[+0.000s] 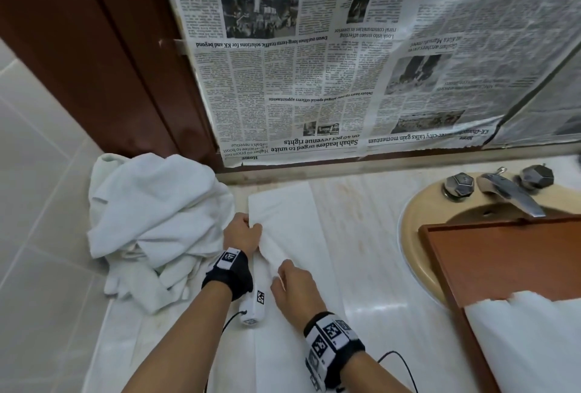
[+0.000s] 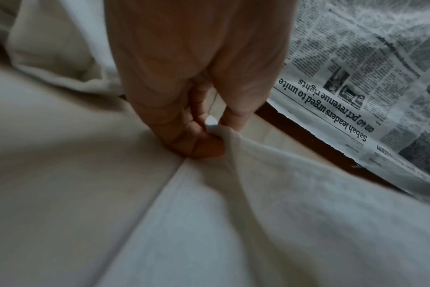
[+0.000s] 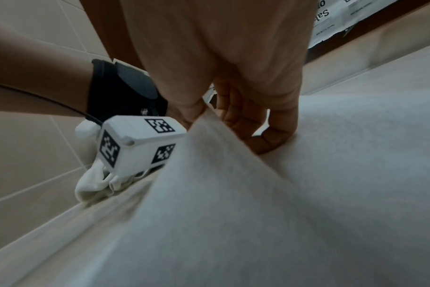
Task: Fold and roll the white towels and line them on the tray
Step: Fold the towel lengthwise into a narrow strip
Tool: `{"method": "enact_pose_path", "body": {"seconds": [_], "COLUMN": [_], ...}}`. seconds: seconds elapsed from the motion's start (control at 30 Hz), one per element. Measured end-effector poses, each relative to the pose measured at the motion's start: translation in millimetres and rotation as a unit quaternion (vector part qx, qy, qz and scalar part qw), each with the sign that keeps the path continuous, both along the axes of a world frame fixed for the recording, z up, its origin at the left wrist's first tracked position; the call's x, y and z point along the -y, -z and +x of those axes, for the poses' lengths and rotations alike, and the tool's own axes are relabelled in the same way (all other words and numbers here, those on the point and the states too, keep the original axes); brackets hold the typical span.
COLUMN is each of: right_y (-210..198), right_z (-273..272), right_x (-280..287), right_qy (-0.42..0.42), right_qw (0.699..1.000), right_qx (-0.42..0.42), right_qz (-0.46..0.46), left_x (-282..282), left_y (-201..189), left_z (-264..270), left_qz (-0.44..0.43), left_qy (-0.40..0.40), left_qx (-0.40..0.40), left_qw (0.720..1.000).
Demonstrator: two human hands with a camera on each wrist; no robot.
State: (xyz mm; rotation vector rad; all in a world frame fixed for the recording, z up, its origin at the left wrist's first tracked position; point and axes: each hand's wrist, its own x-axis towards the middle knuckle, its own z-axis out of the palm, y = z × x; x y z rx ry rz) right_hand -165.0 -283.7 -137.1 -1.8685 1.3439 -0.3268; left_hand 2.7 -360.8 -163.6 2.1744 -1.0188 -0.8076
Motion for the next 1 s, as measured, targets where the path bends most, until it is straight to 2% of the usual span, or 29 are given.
{"method": "enact_pose_path", "body": {"seconds": [0.2,0.3,0.43,0.53,0.63,0.73,0.83,0.9,1.0], "right_y": [-3.3,-4.1,-7.4,-15.4,-20.6,-18.8,-14.6,-18.3,-33.9], "right_z": [-1.6,-2.8,-12.6,-34.5,-63.1,-85.6,-91.5,-92.6,-95.5], "right_x": [-4.8,-6.0,-9.4,-18.1,-33.6,-52.2,-65.6,-70.6,-81.1], "right_qy": [0.005,-0.003,-0.03,-0.054,-0.057,-0.078,-0.115,-0.104,-0.095], "right_qw": [1.0,1.0,0.996,0.991,0.987,0.984,0.976,0.977,0.984], "right_qx": [0.011,-0.013,-0.069,-0.081,-0.091,-0.112,-0.162,-0.177,-0.135], "right_qz": [0.005,0.008,0.042,0.087,0.118,0.118,0.083,0.064,0.06], "left_x": [10.8,16.6,18.9,9.1,-23.9,-63.0,-78.7,-77.3,-73.7], "left_y": [-0.5,-3.8,-9.1,-15.9,-18.1,-16.1,-14.4,-13.6,-13.6], "left_z": [7.6,11.3,8.6,1.3,-6.1,-22.3,-34.9,-35.0,-32.1], "left_qz": [0.018,0.033,0.046,0.027,0.017,0.062,0.091,0.082,0.072], "left_qy": [0.097,0.114,0.099,0.084,0.051,0.032,0.06,0.083,0.094], "left_qx": [0.103,0.127,0.111,0.081,0.031,0.001,0.02,0.049,0.061], "left_qw": [0.99,0.985,0.988,0.993,0.998,0.998,0.994,0.992,0.991]}}
